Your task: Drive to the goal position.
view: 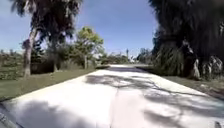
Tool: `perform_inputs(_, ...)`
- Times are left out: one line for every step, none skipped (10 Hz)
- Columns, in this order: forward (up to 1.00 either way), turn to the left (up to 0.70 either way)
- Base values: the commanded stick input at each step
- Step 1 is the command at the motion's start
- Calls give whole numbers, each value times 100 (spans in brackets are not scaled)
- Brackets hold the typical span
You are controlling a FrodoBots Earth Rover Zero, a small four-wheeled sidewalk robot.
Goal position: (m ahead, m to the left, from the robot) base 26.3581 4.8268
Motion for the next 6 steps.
perform_inputs(85,0)
perform_inputs(85,0)
perform_inputs(85,0)
perform_inputs(85,0)
perform_inputs(85,0)
perform_inputs(85,0)
